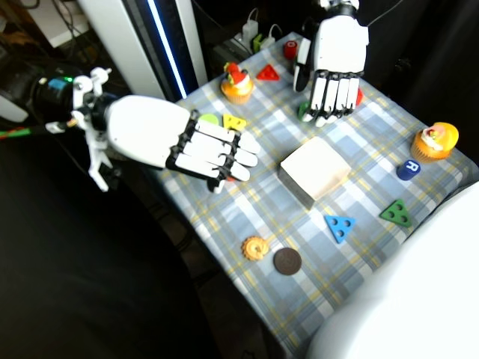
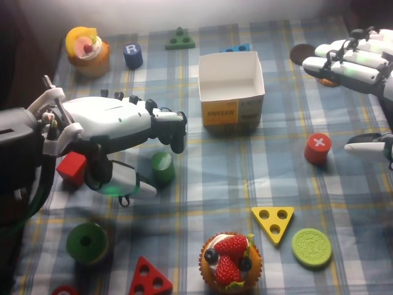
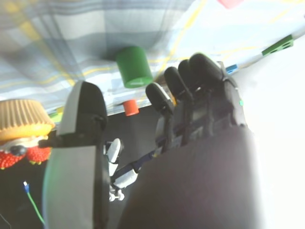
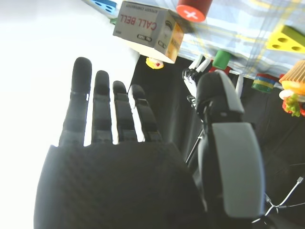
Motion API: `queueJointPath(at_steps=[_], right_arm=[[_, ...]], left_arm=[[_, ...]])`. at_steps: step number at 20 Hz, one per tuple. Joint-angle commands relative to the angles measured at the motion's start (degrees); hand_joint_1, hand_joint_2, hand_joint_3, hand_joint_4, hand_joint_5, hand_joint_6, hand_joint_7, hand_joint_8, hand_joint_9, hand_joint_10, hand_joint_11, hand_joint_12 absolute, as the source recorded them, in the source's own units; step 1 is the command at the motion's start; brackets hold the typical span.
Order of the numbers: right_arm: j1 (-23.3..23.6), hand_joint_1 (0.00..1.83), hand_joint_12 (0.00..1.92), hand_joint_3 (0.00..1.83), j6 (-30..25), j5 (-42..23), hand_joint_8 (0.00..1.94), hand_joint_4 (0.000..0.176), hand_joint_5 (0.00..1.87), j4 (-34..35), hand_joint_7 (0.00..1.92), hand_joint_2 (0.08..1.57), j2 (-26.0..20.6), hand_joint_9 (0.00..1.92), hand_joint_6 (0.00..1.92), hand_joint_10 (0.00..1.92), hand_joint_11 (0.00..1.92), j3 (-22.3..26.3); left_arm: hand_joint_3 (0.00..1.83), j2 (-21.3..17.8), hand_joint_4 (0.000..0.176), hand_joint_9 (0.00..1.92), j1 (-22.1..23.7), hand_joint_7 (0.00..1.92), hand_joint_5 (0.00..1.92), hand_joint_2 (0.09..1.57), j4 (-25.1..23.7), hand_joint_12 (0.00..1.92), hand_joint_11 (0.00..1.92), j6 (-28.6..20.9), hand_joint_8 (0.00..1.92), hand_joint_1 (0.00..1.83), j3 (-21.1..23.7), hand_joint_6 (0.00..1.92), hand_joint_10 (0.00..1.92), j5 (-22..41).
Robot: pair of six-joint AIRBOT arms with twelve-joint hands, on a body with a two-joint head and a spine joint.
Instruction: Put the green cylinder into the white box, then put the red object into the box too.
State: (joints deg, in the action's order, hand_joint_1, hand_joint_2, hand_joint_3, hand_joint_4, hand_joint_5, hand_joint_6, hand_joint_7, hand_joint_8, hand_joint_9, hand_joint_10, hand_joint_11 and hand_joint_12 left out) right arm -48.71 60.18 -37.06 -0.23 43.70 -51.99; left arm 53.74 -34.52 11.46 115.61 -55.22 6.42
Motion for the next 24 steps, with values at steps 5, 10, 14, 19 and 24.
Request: queueJointPath(at_steps=[5,10,14,19,24], right_arm=[[0.6,0.44,1.51,0.00,-0.5,-7.6,0.01,0.000,0.00,0.5,0.03,1.25,0.1,0.00,0.00,0.29,0.00,0.0],[0.6,0.44,1.57,0.00,-0.7,-7.6,0.01,0.000,0.00,0.5,0.04,1.25,0.1,0.00,0.00,0.34,0.00,0.0],[0.5,0.42,1.58,0.00,-0.9,-7.7,0.00,0.000,0.00,0.5,0.03,1.25,0.1,0.00,0.00,0.30,0.00,0.0],[0.5,0.44,1.40,0.00,-0.9,-7.7,0.00,0.000,0.00,0.5,0.01,1.25,0.1,0.00,0.00,0.19,0.00,0.0],[0.4,0.47,1.30,0.00,-1.1,-7.7,0.00,0.000,0.00,0.5,0.02,1.25,0.0,0.00,0.00,0.21,0.00,0.0]], left_arm=[[0.00,2.0,0.072,0.06,-1.4,0.39,0.33,1.06,13.5,1.66,0.00,17.7,0.73,1.16,0.3,1.15,1.23,8.0],[0.00,3.0,0.080,0.06,-2.2,0.39,0.36,1.06,14.5,1.62,0.00,17.7,0.75,1.18,-0.5,1.16,1.21,8.7],[0.00,3.4,0.076,0.12,-2.3,0.43,0.42,1.07,14.7,1.70,0.00,17.7,0.78,1.18,-0.8,1.19,1.21,8.9],[0.00,3.7,0.000,0.34,-2.4,0.84,0.93,1.18,14.8,1.92,0.00,17.7,1.45,1.23,-1.0,0.89,1.58,9.6],[0.00,1.4,0.000,0.42,-1.9,0.87,0.94,1.16,11.9,1.84,0.00,17.8,1.33,1.21,1.9,0.93,1.41,14.1]])
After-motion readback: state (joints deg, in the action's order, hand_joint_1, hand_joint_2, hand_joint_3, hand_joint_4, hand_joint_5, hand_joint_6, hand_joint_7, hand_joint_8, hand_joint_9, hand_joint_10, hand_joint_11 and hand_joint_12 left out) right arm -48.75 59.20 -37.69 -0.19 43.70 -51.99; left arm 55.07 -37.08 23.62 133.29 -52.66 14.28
